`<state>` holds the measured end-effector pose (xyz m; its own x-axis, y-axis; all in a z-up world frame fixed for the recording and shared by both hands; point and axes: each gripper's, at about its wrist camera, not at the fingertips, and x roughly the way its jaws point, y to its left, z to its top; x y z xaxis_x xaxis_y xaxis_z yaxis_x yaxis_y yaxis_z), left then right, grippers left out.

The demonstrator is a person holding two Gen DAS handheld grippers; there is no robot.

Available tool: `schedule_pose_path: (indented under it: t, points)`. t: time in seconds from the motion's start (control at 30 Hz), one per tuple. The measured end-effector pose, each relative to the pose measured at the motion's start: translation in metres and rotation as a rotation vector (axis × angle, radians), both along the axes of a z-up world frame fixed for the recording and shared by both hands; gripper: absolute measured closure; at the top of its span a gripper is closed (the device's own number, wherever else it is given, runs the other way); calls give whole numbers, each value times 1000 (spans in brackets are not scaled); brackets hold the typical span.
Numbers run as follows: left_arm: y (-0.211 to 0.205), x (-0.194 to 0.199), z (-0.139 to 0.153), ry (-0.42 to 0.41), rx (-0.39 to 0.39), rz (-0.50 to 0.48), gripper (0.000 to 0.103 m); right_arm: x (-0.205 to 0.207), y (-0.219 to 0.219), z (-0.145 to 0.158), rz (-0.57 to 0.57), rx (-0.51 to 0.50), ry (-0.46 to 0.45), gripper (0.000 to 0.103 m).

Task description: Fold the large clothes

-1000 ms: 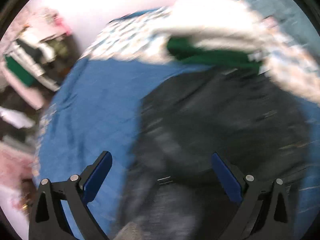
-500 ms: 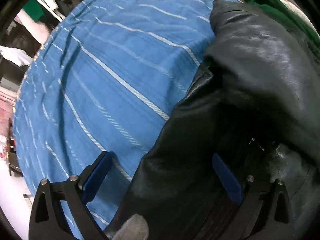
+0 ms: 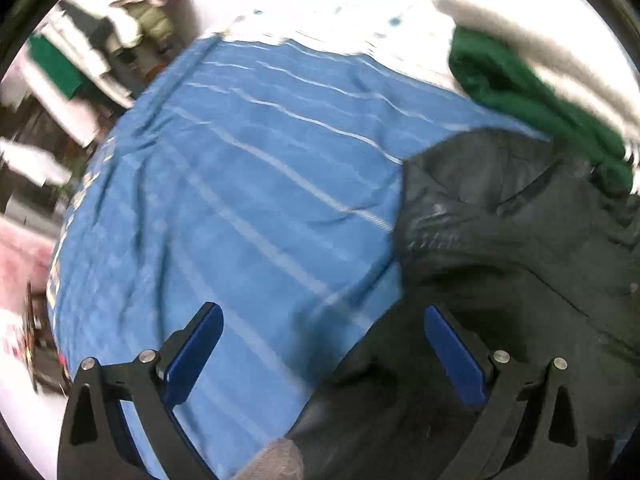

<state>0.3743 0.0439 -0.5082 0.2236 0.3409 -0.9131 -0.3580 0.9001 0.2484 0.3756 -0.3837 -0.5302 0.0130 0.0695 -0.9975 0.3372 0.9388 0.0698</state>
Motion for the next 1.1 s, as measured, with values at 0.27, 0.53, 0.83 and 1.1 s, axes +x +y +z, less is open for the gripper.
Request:
schedule_pose_path:
  t: [0.27,0.53,0.83,1.1]
  points:
    - [0,17,-37,48,48,-72,0,9,73,15,125,146,-133,77]
    - [8,22,-37,59,-19,-96,0,29,110,-44,168,51,75,79]
    - [1,14,-9,19,66,-65,0,27,67,-28,132,133,98,60]
    - [-61,-24,21,-7,287,-116,0,-32,40,25,139,111,60,24]
